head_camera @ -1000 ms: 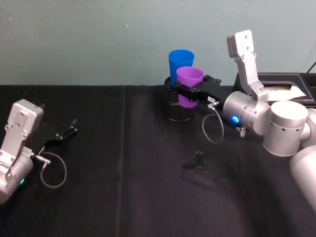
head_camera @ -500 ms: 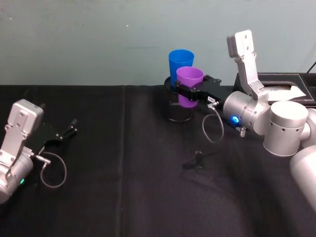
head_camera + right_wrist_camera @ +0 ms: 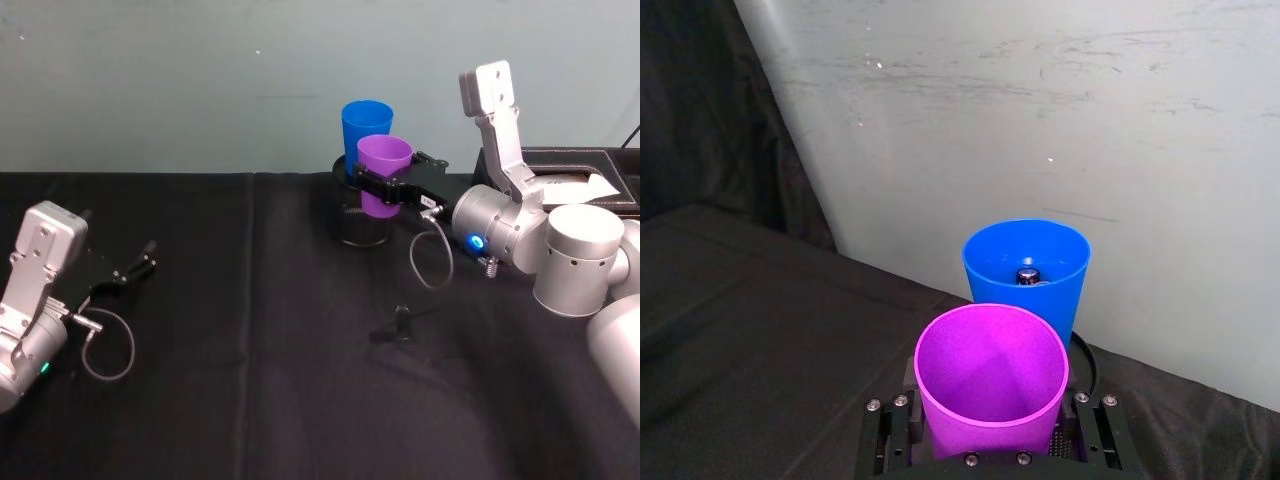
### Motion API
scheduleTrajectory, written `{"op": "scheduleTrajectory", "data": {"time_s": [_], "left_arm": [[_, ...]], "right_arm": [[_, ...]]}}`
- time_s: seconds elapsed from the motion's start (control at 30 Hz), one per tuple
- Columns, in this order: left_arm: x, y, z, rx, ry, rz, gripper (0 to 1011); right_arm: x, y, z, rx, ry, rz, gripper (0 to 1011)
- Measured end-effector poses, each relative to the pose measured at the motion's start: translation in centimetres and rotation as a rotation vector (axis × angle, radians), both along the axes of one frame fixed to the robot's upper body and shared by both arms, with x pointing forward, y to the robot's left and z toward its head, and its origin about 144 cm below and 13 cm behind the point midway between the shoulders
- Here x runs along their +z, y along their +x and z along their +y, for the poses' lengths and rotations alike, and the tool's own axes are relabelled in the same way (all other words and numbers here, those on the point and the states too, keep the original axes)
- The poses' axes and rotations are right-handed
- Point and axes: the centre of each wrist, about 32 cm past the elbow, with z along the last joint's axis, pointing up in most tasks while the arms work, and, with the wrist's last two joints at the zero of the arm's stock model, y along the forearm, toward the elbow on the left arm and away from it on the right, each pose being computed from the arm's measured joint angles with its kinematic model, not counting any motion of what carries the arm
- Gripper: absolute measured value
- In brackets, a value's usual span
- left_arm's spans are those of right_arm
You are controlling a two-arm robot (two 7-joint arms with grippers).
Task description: Pick up one cup with a gripper and tap it against the other cup.
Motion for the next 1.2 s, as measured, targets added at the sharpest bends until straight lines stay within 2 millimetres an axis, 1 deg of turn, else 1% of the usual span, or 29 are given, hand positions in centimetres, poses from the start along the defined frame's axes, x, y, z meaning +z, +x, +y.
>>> {"op": "scheduleTrajectory", "data": {"time_s": [1.2], "left_arm": [[0.00, 0.00, 0.00, 0.000, 0.000, 0.000, 1000]], "right_arm": [[0.00, 0.00, 0.00, 0.000, 0.000, 0.000, 737]]}}
